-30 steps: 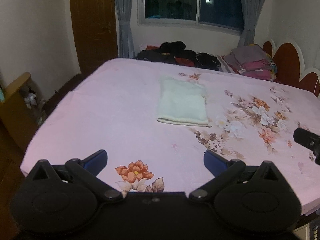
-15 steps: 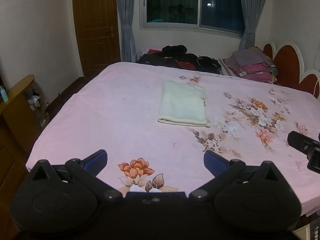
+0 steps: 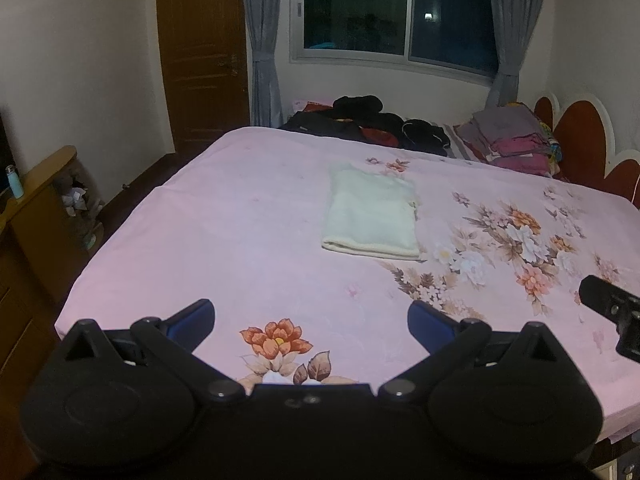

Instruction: Fold small clothes

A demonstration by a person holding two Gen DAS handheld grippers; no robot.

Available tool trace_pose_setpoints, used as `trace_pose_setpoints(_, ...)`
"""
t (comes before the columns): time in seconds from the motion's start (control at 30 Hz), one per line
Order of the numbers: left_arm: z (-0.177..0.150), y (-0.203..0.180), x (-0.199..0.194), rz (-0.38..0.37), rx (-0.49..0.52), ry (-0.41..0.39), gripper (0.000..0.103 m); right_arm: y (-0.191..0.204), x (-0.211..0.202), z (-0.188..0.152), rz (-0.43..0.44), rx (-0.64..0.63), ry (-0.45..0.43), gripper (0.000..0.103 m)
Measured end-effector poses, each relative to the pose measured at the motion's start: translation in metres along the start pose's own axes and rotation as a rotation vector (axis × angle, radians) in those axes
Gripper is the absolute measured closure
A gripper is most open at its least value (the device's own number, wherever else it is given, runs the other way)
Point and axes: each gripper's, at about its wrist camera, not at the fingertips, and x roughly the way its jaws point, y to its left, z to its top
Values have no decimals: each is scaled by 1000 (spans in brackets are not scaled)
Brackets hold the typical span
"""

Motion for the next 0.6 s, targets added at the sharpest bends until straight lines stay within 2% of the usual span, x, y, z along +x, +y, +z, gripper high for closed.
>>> trace_pose_setpoints(0.6,-3,3,-1,5,3,1,0,3,-3,-1,6,-2,4,0)
